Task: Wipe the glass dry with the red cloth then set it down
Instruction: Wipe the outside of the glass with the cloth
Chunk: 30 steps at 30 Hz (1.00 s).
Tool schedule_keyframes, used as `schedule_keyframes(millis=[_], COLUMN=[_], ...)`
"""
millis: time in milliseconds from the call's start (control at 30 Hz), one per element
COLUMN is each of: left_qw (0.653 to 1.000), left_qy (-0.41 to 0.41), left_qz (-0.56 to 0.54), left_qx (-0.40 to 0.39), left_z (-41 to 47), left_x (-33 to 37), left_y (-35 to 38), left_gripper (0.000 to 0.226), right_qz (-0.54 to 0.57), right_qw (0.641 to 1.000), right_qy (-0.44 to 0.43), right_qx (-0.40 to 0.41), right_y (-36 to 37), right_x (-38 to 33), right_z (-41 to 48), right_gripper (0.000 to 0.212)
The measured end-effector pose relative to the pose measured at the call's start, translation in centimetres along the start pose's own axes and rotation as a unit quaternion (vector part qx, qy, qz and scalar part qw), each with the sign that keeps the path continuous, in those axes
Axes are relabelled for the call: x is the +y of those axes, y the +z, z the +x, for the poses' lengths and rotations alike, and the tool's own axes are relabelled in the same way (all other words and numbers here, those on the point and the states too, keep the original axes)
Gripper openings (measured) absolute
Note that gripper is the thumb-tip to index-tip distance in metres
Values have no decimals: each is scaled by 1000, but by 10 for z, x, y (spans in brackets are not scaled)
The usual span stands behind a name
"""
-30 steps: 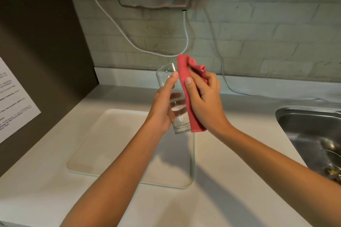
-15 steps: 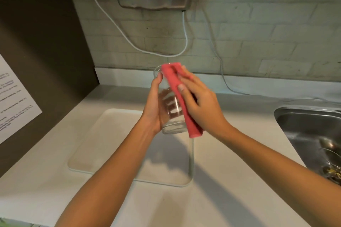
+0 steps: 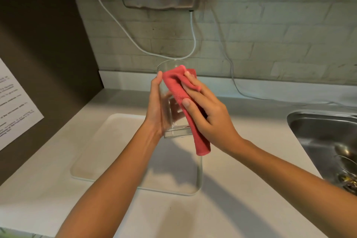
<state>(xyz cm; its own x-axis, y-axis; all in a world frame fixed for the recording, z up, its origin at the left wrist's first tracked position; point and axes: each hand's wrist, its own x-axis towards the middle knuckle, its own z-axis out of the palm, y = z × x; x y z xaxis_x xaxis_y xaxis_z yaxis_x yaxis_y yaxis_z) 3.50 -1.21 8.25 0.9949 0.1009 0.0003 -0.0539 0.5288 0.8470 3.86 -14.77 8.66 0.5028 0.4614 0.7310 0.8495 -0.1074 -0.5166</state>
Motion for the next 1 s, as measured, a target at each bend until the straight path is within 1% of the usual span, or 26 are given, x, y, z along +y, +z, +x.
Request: schedule_keyframes(millis=[33,67,133,200,300,367,400,467,533,600,633,667,700,800,833,900,1000], left_qw=[1000,1000,999,999,996,990,987,983,981,984,986,987,987,983,983,984,987], left_qy=[-4,-11,-29,-44,-76,-107,-125,-156,-169,-158,-145,-132,-118,-104,-115,-140,-125], left_qz=[-1,-3,-2,-10,-48,-73,-78,-75,-64,-22,-7,2,5,-8,-13,-40,-88], left_qx=[7,13,15,5,24,52,62,66,70,76,83,95,112,148,142,99,52], left_z=[0,-1,-5,-6,-5,-3,-1,-2,-3,-3,-2,-2,-2,1,-1,-3,-5], left_x=[0,-2,-5,-6,-9,-15,-17,-17,-15,-15,-18,-21,-22,-27,-27,-26,-23], left_y=[-1,-1,2,3,6,11,13,16,15,12,11,11,13,10,8,4,2], left_gripper=[68,69,71,75,76,72,71,69,62,52,43,33,29,52,55,55,52], right_qz=[5,19,71,129,187,254,286,308,294,308,321,332,343,363,355,324,243], right_qw=[1000,999,988,960,929,890,869,844,837,825,820,818,818,826,836,857,901], right_qy=[0,28,136,240,315,373,398,434,456,467,467,462,452,421,412,397,359], right_qx=[-13,-5,34,56,54,63,67,72,74,80,84,87,92,89,77,51,26], right_y=[-1,0,2,3,-1,-5,-7,-10,-12,-15,-15,-15,-14,-11,-11,-10,-8], right_x=[1,3,6,8,10,13,16,20,26,27,27,27,27,24,23,21,18], right_z=[1,4,11,14,20,26,29,30,27,23,23,23,23,25,25,26,27], right_gripper=[36,36,36,38,37,33,27,15,8,10,15,20,23,27,27,28,27])
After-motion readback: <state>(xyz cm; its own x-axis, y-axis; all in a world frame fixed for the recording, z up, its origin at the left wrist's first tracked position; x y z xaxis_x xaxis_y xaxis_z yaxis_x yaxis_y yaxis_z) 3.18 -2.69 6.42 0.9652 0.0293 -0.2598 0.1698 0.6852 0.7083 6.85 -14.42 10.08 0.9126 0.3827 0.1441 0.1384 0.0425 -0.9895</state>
